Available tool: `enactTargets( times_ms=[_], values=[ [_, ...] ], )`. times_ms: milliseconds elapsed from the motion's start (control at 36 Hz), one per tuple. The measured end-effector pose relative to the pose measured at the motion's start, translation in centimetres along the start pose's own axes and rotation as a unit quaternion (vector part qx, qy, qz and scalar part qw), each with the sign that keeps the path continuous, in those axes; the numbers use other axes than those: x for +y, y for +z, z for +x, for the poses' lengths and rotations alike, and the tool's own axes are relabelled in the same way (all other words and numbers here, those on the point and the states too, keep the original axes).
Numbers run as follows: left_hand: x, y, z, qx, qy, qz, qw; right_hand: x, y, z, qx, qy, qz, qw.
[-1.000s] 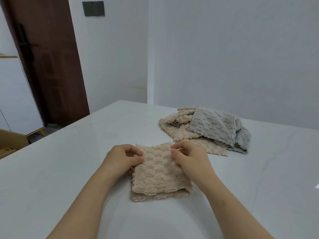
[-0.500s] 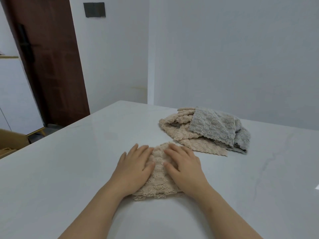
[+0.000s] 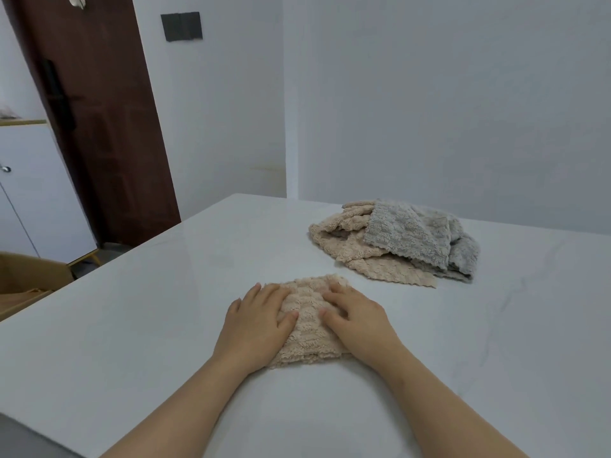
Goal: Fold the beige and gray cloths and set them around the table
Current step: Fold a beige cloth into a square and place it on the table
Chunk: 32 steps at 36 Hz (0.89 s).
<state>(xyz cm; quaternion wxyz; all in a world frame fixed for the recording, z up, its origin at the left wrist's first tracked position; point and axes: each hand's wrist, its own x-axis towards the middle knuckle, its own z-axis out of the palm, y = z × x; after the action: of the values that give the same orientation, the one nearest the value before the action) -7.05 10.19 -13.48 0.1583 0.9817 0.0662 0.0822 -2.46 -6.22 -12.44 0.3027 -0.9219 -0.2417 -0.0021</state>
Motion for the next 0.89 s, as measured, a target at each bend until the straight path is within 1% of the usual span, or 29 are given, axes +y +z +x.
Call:
enactTargets(
  times_ms=[56, 83, 139, 194, 250, 389, 500, 528, 583, 639, 667, 722, 750, 806, 889],
  values=[
    [0.0, -0.3, -0.1, 0.044, -0.050, -0.008, 0.998, 0.0, -0.3, -0.2, 0.065, 0.020, 0.063, 0.996],
    [0.1, -0.4, -0.2, 0.055, -0.087, -0.004, 0.995, 0.0, -0.3, -0.4, 0.091, 0.041, 0.070, 0.993],
    [0.3, -0.6, -0.5, 0.062, -0.144, 0.024, 0.987, 0.0, -0.3, -0.7, 0.115, 0.104, 0.032, 0.987],
    [0.6, -0.8, -0.4, 0.062, -0.169, 0.045, 0.983, 0.2, -0.3, -0.7, 0.101, 0.152, -0.040, 0.982],
    [0.7, -1.1, -0.2, 0.055, -0.179, 0.038, 0.982, 0.1, -0.4, -0.6, 0.095, 0.161, -0.075, 0.980],
    [0.1, -1.4, 0.7, -0.007, -0.184, 0.016, 0.983, 0.4, -0.3, 0.0, 0.076, 0.157, -0.052, 0.983],
    [0.2, -1.2, 1.3, -0.043, -0.197, -0.017, 0.979, 0.8, -0.2, -0.3, 0.086, 0.137, -0.034, 0.986],
    [0.4, -1.4, 1.5, -0.053, -0.203, -0.027, 0.977, 0.9, -0.3, -0.1, 0.077, 0.138, -0.034, 0.987],
    [0.5, -1.9, 1.8, -0.078, -0.218, -0.067, 0.971, 0.9, -0.9, 0.3, 0.032, 0.155, 0.000, 0.987],
    [0.6, -2.7, 2.1, -0.125, -0.236, -0.148, 0.952, 0.6, -1.6, 0.7, -0.037, 0.181, 0.060, 0.981],
    [0.7, -3.1, 2.2, -0.145, -0.245, -0.205, 0.936, 0.5, -2.0, 0.9, -0.069, 0.195, 0.098, 0.974],
    [1.0, -4.5, 2.3, -0.166, -0.270, -0.319, 0.893, -0.2, -2.9, 1.4, -0.108, 0.232, 0.203, 0.945],
    [1.2, -5.3, 2.3, -0.169, -0.286, -0.354, 0.874, -0.8, -3.4, 1.5, -0.118, 0.250, 0.251, 0.928],
    [1.2, -6.8, 2.4, -0.165, -0.312, -0.381, 0.855, -2.2, -4.0, 1.9, -0.129, 0.270, 0.298, 0.906],
    [0.2, -8.6, 2.5, -0.124, -0.345, -0.405, 0.838, -4.3, -4.2, 2.7, -0.130, 0.277, 0.316, 0.898]
  ],
)
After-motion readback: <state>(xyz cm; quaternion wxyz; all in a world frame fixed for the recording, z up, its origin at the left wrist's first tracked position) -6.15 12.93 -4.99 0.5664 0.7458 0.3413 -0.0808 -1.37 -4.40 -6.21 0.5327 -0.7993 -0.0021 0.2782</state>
